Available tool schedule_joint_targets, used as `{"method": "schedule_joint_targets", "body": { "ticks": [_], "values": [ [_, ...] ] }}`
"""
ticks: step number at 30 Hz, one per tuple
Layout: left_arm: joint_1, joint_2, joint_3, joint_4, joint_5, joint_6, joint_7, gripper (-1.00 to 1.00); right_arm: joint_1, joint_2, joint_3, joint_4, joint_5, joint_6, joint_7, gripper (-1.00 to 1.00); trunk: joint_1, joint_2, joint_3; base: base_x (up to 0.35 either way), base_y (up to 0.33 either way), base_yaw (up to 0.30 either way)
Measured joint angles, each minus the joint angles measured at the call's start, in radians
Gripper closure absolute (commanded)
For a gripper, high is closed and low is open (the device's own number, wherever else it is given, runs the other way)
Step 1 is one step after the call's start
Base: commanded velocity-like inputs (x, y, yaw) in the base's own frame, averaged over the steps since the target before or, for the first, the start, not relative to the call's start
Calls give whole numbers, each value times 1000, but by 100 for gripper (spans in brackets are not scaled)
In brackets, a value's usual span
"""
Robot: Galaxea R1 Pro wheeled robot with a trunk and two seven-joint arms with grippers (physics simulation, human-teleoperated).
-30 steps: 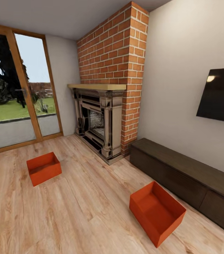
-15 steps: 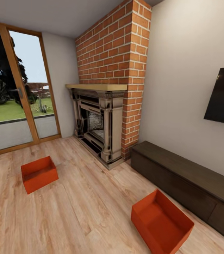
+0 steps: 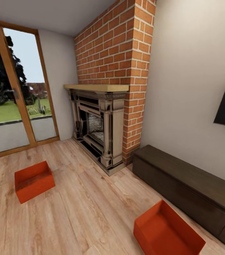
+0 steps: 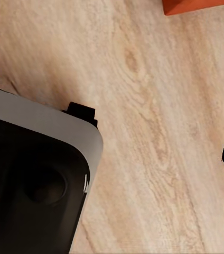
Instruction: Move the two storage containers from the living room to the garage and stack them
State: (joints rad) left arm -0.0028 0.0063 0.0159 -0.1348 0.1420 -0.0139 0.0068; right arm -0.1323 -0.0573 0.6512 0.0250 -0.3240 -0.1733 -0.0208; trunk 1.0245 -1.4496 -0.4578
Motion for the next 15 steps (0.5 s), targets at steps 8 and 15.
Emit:
{"method": "schedule_joint_targets", "body": {
  "ticks": [8,15],
  "values": [
    [0,0,0,0,0,0,0,-100,0,0,0,0,1,0,0,-100,0,0,0,323,0,0],
    [0,0,0,0,0,0,-1,-100,0,0,0,0,0,1,0,-100,0,0,0,323,0,0]
  ]
}}
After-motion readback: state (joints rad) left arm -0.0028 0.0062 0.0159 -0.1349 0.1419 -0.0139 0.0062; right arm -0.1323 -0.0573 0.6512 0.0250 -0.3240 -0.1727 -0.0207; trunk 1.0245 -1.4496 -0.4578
